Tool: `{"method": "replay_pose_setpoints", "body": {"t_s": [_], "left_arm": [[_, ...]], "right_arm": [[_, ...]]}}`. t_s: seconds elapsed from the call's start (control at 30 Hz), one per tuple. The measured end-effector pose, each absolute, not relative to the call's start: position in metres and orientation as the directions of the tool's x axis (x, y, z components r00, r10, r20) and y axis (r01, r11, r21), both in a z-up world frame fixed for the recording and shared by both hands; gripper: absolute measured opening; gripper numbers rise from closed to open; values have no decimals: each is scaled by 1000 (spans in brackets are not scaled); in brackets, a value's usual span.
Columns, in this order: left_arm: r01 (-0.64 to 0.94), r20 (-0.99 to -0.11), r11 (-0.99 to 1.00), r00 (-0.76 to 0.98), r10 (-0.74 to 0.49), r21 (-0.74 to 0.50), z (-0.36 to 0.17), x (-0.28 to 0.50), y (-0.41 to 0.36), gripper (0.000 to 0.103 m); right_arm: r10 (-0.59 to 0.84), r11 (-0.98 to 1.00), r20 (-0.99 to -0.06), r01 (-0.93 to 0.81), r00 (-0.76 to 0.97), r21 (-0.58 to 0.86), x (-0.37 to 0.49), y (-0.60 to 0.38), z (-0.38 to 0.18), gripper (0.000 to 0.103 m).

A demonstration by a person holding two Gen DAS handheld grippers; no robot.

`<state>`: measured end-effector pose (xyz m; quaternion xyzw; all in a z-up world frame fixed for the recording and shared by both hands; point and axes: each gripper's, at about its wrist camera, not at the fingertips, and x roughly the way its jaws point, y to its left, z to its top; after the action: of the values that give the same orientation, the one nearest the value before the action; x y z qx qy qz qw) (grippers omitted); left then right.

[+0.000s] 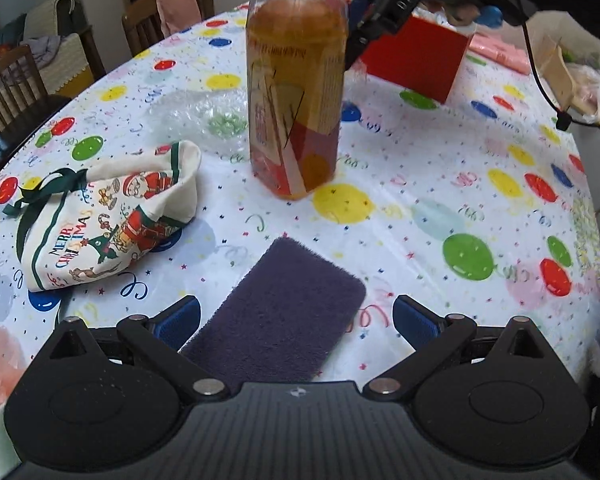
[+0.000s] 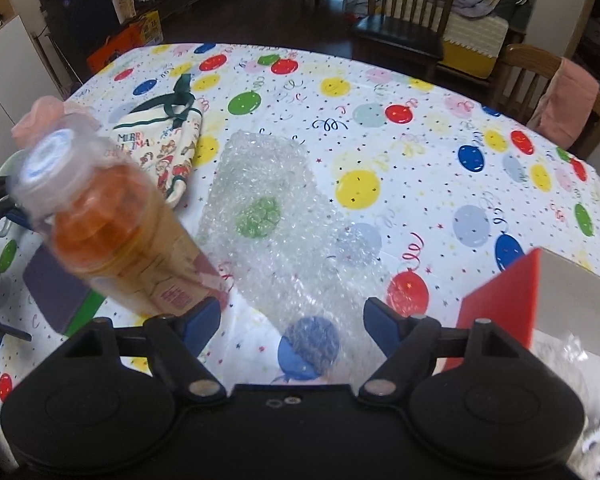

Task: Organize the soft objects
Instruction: 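Close the right gripper on the bubble wrap while the left tool lowers over the purple sponge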

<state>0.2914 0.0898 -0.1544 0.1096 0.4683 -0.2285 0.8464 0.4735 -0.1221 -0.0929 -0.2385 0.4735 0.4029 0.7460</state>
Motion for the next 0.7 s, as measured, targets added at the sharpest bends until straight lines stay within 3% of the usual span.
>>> {"method": "replay_pose_setpoints", "body": {"t_s": [0.3, 0.4, 0.53, 0.7], "left_arm": [[511, -863, 859, 429, -267, -12, -172, 306, 84, 103], [492, -870, 870, 420, -258, -21, -178, 311, 86, 103], [470, -878, 881, 399, -263, -50, -184, 314, 89, 103], [450, -880, 892, 407, -245, -40, -186, 310, 88, 103]], "right_arm": [[340, 532, -925, -845, 170, 41, 491, -101, -124, 76], [341, 547, -927, -835, 158, 59, 494, -100, -132, 66], [337, 576, -926, -815, 168, 62, 496, -102, -141, 65], [334, 580, -924, -813, 188, 45, 490, -101, -145, 47]]}}
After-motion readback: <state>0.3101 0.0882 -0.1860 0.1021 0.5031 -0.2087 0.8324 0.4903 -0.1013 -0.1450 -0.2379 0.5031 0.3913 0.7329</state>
